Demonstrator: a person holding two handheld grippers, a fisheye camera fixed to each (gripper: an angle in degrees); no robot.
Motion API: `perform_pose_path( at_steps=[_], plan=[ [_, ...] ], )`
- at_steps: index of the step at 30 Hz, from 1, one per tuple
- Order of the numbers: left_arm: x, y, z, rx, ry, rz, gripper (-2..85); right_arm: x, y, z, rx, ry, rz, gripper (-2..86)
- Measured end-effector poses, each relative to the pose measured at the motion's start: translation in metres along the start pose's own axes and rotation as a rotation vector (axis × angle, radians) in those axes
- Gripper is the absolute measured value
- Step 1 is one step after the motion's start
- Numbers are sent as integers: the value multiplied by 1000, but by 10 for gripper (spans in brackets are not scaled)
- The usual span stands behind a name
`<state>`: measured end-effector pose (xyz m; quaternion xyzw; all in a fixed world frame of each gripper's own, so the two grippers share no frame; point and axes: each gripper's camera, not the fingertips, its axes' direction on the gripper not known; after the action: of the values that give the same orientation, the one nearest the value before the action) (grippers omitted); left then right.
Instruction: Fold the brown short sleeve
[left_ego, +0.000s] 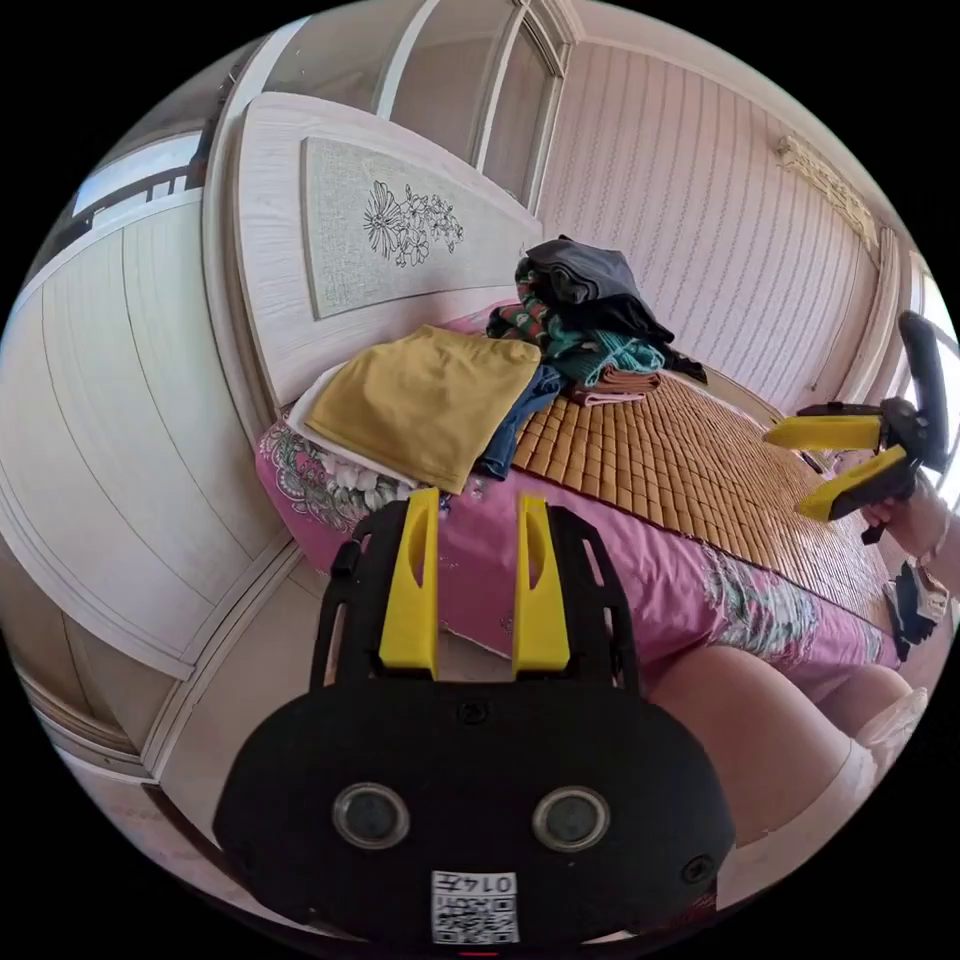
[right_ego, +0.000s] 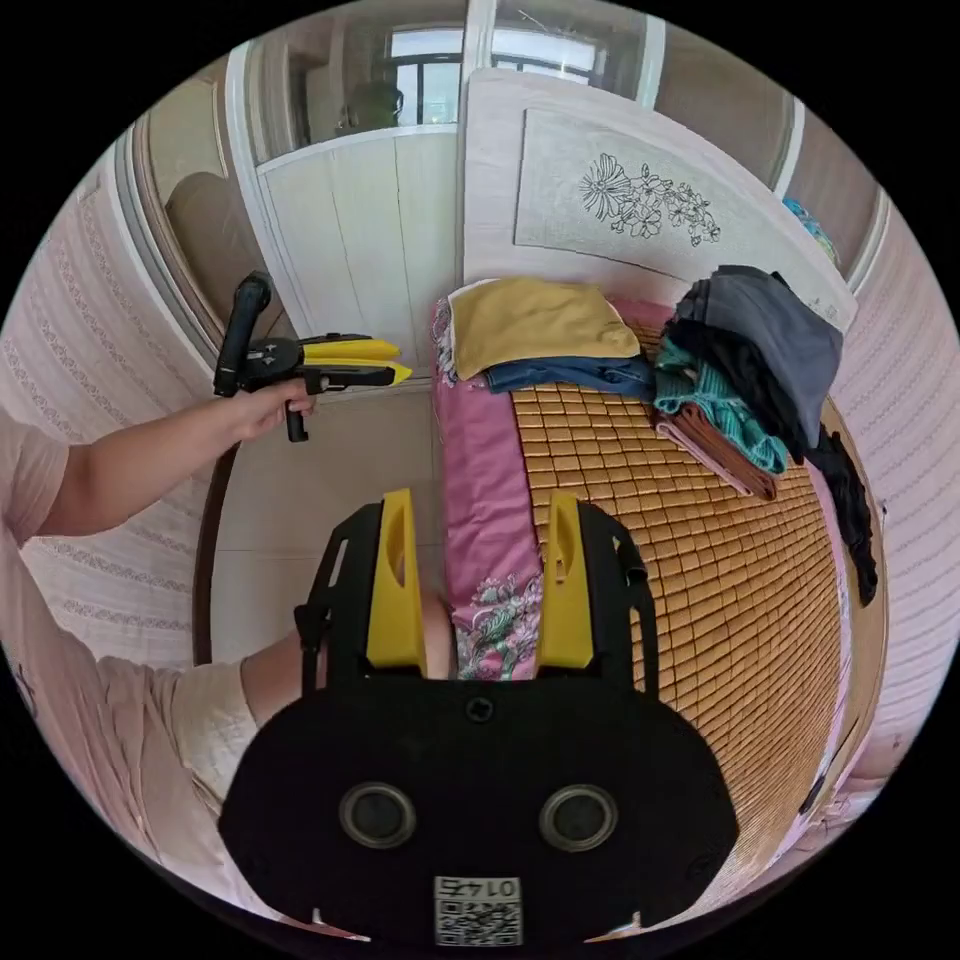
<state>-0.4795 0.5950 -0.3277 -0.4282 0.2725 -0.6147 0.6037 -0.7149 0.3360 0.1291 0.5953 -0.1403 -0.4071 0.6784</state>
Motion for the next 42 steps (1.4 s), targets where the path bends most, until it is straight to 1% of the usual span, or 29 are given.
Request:
perform_pose_path(
  at_steps=[2, 4, 6, 8, 9, 11, 12, 13, 15, 17, 18, 19, 21, 23, 24, 26, 27, 29, 30, 31, 32, 33, 35, 36, 37, 38, 40, 42],
  plan=[
    [-10, -18, 24, 11, -15, -14, 115, 20, -54, 24, 13, -8, -52, 126],
    [-15, -31, 45, -9, -15, -30, 118, 35, -95, 44, 22, -15, -81, 118],
    [-17, -42, 64, -37, -1, -43, 120, 49, -137, 68, 13, -30, -72, 133],
    [-17, -51, 88, -43, -36, -33, 122, 60, -189, 104, -40, -53, -95, 143],
    [-18, -53, 95, -54, -42, -38, 122, 62, -201, 113, -55, -52, -101, 146],
    [-21, -64, 127, -147, -23, -91, 118, 68, -239, 155, -170, -20, -107, 153],
    [-19, -67, 133, -167, -21, -97, 115, 70, -246, 168, -226, -3, -104, 148],
    [-15, -72, 141, -188, -45, -84, 105, 75, -255, 194, -348, 46, -68, 138],
    [-5, -79, 148, -205, -71, -53, 76, 78, -265, 199, -359, 86, -39, 128],
    [12, -87, 141, -193, -58, -11, 21, 82, -267, 189, -355, 87, -64, 72],
    [18, -88, 135, -164, -71, 6, 8, 85, -266, 182, -337, 70, -73, 57],
    [36, -93, 122, -101, -107, 63, 2, 94, -262, 167, -305, 30, -70, 38],
    [72, -104, 104, -44, -153, 178, -4, 109, -249, 135, -234, 12, -39, 26],
    [131, -120, 79, 32, -116, 323, -7, 131, -217, 85, -134, 27, 4, 15],
    [146, -123, 74, 46, -91, 356, -7, 137, -207, 74, -123, 31, 11, 13],
    [208, -129, 65, 72, 23, 432, -5, 166, -154, 35, -115, 51, 88, 5],
    [223, -129, 65, 69, 57, 438, -4, 174, -139, 27, -123, 56, 113, 3],
    [279, -125, 65, 64, 197, 399, 1, 203, -68, 0, -182, 83, 236, 1],
    [292, -122, 63, 67, 252, 393, 2, 210, -48, -6, -199, 96, 273, 1],
    [315, -115, 59, 73, 345, 392, 5, 220, -6, -17, -245, 133, 339, 3],
    [336, -104, 54, 82, 398, 397, 7, 228, 38, -26, -311, 173, 405, 4],
    [347, -99, 53, 81, 412, 410, 7, 231, 62, -31, -340, 192, 443, 4],
    [383, -77, 57, 36, 412, 465, 5, 239, 156, -52, -426, 262, 596, 8],
    [392, -73, 60, 18, 418, 475, 4, 241, 179, -58, -443, 277, 642, 9],
    [408, -66, 65, -29, 448, 501, 6, 244, 225, -70, -463, 297, 741, 14],
    [426, -62, 71, -80, 481, 529, 10, 246, 268, -85, -467, 315, 848, 19],
    [454, -56, 79, -143, 511, 593, 19, 243, 321, -110, -426, 335, 981, 42],
    [482, -49, 83, -157, 477, 667, 30, 234, 357, -130, -368, 331, 1069, 70]
  ],
)
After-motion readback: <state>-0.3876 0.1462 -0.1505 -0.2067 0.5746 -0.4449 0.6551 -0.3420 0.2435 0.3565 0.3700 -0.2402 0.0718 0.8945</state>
